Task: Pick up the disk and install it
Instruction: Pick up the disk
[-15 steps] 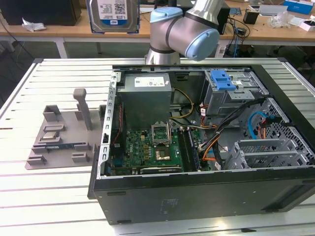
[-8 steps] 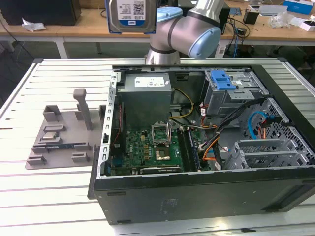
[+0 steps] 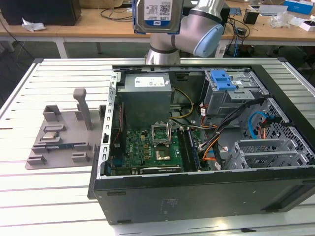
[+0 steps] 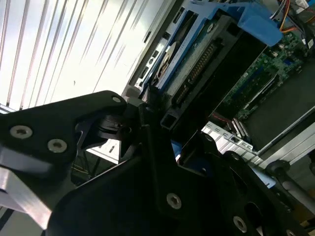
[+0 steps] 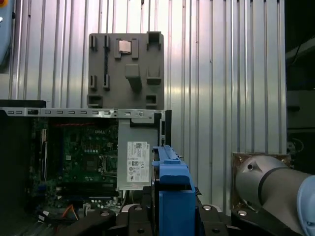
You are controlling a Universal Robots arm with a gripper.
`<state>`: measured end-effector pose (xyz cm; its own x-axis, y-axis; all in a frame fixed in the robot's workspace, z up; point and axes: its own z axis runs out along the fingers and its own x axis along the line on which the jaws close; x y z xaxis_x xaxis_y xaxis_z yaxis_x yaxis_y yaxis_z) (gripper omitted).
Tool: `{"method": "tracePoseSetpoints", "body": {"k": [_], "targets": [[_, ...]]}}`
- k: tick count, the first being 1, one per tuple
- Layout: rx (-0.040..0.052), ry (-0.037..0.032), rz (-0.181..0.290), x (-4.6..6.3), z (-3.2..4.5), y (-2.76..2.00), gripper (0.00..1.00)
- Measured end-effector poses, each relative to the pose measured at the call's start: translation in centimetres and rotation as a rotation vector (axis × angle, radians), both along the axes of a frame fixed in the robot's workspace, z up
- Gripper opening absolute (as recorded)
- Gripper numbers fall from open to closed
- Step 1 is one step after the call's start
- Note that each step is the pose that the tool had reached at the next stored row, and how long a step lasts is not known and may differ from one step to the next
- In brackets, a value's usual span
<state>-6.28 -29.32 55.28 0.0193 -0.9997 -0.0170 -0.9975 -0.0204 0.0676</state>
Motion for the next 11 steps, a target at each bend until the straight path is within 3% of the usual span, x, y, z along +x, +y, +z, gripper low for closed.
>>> {"method": "tracePoseSetpoints", "body": {"k": [2,6,8,11], "targets": [[0.0000,0.0004,0.000,1.0,0.00,0.00,0.37],[0.0001,0.0020,0.000,4.0,-0.04,0.00,0.37],[0.0001,0.0028,0.000,4.9,-0.08,-0.14,0.37],[0.0009,0.0034,0.000,5.1,-0.16,-1.64,0.37]]}}
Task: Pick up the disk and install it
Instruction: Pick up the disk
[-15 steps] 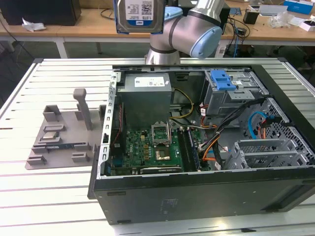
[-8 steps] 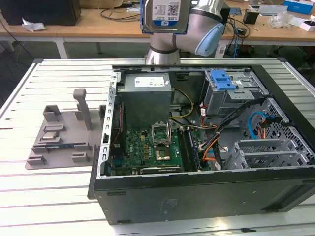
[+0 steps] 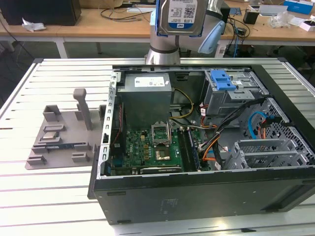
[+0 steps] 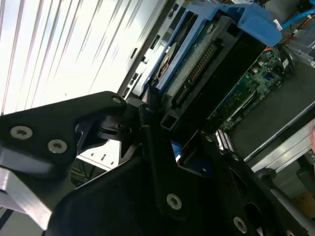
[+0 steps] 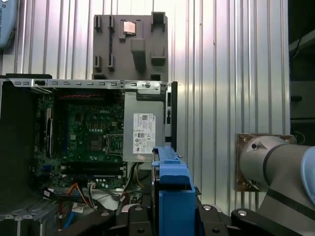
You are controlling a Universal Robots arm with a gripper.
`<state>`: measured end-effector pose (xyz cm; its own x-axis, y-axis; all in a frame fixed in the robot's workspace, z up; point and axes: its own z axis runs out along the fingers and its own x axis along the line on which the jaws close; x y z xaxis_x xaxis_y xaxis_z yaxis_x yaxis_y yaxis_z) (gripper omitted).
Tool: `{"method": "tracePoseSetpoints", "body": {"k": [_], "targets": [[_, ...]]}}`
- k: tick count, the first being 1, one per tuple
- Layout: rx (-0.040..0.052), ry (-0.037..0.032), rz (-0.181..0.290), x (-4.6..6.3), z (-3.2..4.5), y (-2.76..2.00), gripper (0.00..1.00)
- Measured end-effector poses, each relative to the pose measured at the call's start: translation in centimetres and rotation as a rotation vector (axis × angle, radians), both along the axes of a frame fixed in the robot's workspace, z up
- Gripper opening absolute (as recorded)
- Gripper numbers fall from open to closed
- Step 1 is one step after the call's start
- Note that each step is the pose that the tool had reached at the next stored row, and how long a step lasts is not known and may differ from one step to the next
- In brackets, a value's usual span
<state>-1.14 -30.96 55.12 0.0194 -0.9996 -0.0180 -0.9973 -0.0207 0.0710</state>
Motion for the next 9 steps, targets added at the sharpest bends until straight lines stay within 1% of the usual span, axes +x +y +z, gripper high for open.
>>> {"method": "tracePoseSetpoints", "body": {"k": [1,2,3,4,5,6,7,8,9], "targets": [[0.0012,0.0001,0.000,0.0,-0.01,-0.29,0.37],[0.0056,0.0000,0.000,0.0,-0.04,-0.66,0.37],[0.0192,0.0000,0.000,0.0,-0.06,-1.17,0.37],[0.0276,0.0000,0.000,0.0,-0.08,-1.43,0.37],[0.0415,0.0000,0.000,0.1,-0.10,-1.83,0.37],[0.0482,0.0000,0.000,0.1,-0.12,-2.29,0.37],[0.0484,0.0000,0.000,0.1,-0.15,-2.66,0.37],[0.0484,0.0001,0.000,0.1,-0.30,-3.12,0.37],[0.0484,0.0004,0.000,0.1,-0.58,-3.43,0.37]]}}
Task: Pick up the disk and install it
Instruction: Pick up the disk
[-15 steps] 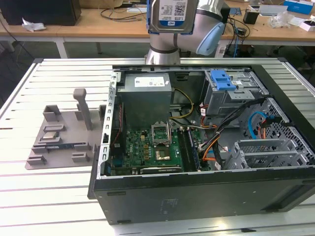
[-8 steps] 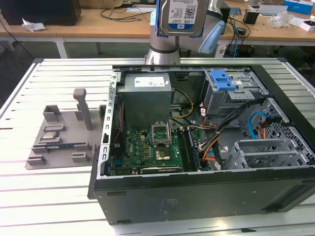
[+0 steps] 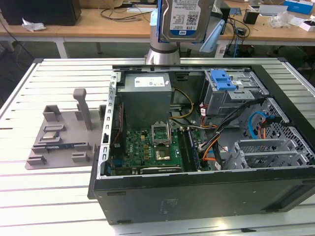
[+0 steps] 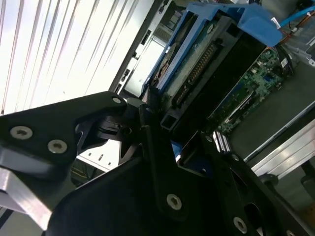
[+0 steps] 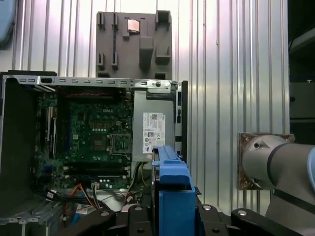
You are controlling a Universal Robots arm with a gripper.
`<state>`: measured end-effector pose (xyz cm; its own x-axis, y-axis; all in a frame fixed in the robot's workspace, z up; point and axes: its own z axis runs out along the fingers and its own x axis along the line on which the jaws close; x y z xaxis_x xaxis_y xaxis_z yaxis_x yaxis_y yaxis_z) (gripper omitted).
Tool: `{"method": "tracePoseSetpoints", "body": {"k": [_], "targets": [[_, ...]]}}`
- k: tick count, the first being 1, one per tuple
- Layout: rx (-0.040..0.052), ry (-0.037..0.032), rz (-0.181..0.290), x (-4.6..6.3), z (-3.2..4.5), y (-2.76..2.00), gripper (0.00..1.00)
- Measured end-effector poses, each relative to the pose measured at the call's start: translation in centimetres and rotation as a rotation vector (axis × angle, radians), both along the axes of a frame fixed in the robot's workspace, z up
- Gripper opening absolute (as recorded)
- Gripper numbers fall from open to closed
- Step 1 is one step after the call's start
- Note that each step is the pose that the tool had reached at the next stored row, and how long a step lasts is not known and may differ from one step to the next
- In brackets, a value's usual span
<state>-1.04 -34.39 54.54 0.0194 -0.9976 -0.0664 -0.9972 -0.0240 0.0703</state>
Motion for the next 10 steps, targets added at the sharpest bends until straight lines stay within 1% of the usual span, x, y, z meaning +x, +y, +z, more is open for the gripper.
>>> {"method": "tracePoseSetpoints", "body": {"k": [1,2,4,5,6,7,8,10], "targets": [[-0.0001,0.0004,0.000,0.0,-0.27,-0.28,0.37],[-0.0001,0.0008,0.000,0.0,-0.64,-0.66,0.37],[-0.0002,0.0012,0.000,0.1,-1.06,-0.99,0.37],[-0.0002,0.0016,0.000,0.1,-1.38,-1.17,0.37],[0.0000,0.0021,0.000,0.3,-1.93,-1.39,0.37],[-0.0002,0.0024,0.000,0.3,-2.16,-1.46,0.37],[-0.0001,0.0026,0.000,0.4,-2.52,-1.64,0.37],[-0.0003,0.0027,0.000,0.4,-2.63,-2.02,0.37]]}}
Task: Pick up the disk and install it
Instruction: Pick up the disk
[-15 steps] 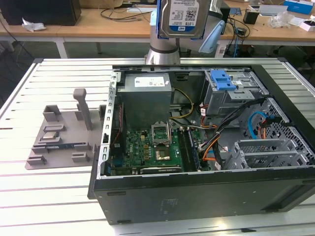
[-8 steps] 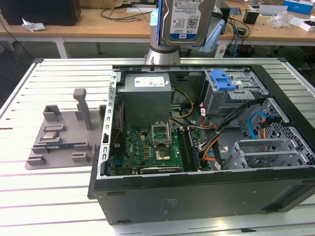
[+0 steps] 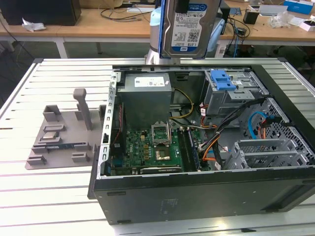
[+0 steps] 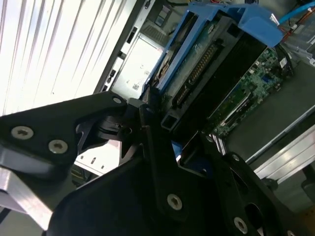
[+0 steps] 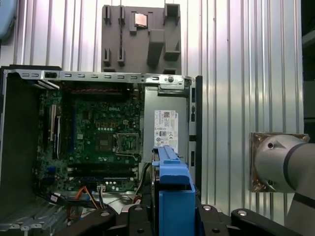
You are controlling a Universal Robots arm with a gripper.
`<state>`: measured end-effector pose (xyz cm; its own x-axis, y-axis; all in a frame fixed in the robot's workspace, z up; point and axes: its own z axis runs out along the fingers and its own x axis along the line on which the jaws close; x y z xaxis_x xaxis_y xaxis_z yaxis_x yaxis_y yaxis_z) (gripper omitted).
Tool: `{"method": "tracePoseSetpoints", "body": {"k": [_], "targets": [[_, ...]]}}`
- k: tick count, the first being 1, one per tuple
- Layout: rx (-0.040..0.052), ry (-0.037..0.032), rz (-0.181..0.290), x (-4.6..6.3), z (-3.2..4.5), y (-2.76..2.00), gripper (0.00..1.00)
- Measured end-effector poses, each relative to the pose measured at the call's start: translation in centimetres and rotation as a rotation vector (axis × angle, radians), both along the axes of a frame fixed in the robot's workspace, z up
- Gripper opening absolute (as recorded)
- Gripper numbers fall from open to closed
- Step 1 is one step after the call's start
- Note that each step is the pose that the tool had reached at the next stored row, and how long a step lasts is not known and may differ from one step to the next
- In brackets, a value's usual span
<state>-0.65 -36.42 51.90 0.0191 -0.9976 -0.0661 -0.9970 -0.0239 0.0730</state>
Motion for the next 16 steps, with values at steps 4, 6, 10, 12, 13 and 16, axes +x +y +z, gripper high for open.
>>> {"method": "tracePoseSetpoints", "body": {"k": [4,6,10,12,13,16], "targets": [[0.0002,-0.0001,0.000,0.0,-0.14,-1.19,0.37],[0.0002,-0.0002,0.000,0.0,-0.19,-1.78,0.37],[0.0001,0.0000,0.000,0.0,-0.26,-2.74,0.37],[0.0002,-0.0001,0.000,0.0,-0.31,-3.17,0.37],[0.0002,-0.0001,0.000,0.0,-0.33,-3.34,0.37],[0.0001,-0.0001,0.000,0.0,-0.39,-3.82,0.37]]}}
